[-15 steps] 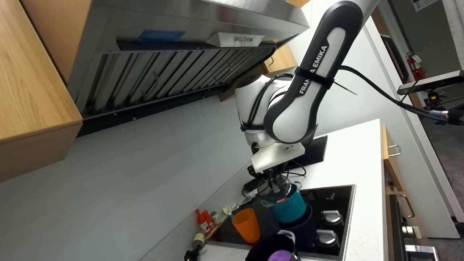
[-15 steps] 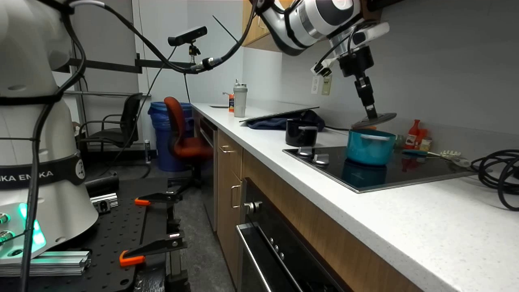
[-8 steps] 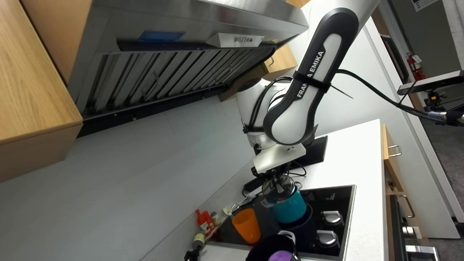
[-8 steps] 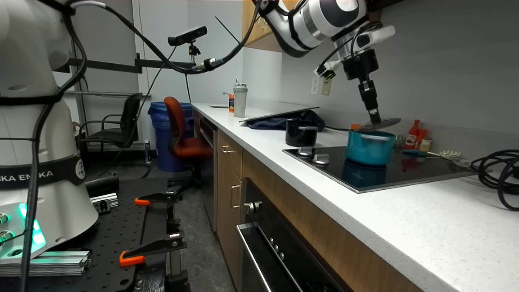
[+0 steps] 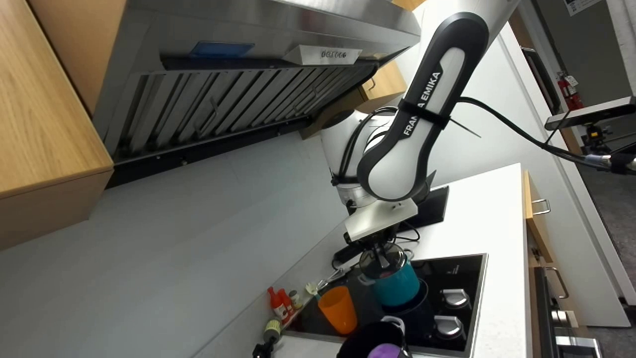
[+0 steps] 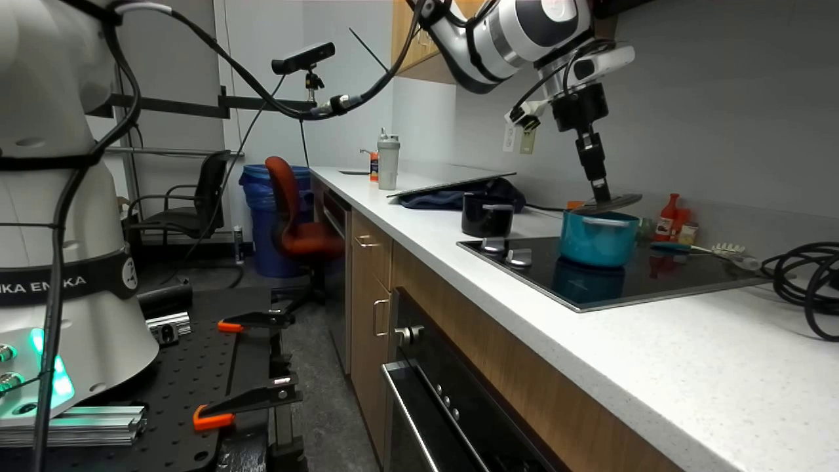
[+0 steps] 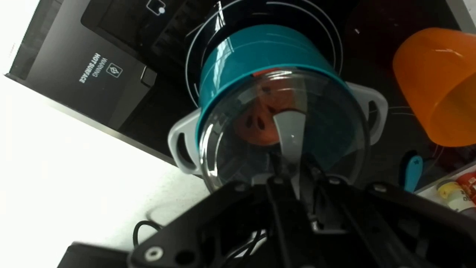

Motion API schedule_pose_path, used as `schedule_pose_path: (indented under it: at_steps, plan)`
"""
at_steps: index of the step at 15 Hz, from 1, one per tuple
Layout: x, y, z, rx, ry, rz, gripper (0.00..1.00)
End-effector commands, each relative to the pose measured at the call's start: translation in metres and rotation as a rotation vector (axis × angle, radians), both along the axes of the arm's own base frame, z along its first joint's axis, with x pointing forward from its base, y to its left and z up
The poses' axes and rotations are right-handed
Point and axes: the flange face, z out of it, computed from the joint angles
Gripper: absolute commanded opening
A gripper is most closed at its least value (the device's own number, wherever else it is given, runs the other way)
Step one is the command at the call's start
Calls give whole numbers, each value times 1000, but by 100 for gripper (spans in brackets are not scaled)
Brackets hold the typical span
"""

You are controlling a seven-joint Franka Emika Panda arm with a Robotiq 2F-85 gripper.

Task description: Transfer the lid from the black pot to the blue pot

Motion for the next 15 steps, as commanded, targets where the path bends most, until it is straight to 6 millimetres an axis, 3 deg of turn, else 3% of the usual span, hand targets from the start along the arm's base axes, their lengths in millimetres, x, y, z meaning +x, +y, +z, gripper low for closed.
schedule_pose_path:
  at_steps: [1,8,15]
  plan:
    - [9,3,2,19,23,-30,45]
    - [10,2,1,25,27,-36,98]
    - [1,13,14,25,9,2,100]
